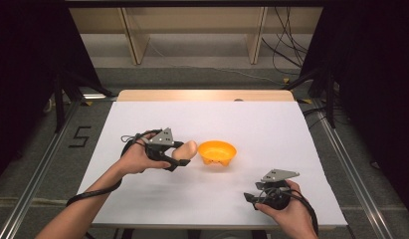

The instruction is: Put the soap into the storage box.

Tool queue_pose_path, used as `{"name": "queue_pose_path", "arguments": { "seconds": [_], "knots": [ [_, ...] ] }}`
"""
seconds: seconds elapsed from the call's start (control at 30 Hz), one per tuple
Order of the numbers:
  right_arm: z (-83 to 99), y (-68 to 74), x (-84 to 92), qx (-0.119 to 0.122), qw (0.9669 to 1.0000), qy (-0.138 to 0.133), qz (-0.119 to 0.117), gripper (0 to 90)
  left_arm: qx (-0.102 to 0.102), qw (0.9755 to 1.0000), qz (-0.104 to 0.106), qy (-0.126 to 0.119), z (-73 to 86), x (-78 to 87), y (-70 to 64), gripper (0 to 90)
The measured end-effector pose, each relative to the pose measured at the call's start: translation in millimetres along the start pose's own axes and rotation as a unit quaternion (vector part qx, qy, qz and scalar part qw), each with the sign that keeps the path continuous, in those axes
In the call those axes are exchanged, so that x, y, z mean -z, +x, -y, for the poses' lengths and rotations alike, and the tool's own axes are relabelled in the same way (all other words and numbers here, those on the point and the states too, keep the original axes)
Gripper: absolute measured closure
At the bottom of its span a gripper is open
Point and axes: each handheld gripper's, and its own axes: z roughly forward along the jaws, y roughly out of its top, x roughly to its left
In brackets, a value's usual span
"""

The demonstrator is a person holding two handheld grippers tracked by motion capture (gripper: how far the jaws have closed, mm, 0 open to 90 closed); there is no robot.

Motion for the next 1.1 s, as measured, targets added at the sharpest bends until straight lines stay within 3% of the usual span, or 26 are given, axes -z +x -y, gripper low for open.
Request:
{"name": "queue_pose_path", "arguments": {
  "seconds": [0.1, 0.2, 0.23, 1.1],
  "knots": [
    [0.0, 0.3, -0.4, -0.001, 1.0000, -0.003, -0.001, 41.8, -0.010, 0.9999, -0.005, -0.003, -3.4, -0.6, 0.8, 32.4],
    [0.2, 0.0, -0.6, -0.001, 1.0000, -0.004, -0.001, 41.7, -0.003, 1.0000, -0.006, -0.005, -6.4, -1.7, 1.1, 32.4],
    [0.2, -1.6, -0.1, 0.010, 0.9999, 0.002, -0.001, 41.7, -0.003, 1.0000, -0.003, -0.005, -7.3, -2.1, 1.6, 32.4],
    [-0.5, -1.1, 1.8, 0.001, 1.0000, -0.002, -0.002, 41.8, -0.011, 0.9998, -0.007, -0.015, -26.3, -12.0, 5.7, 32.4]
  ]
}}
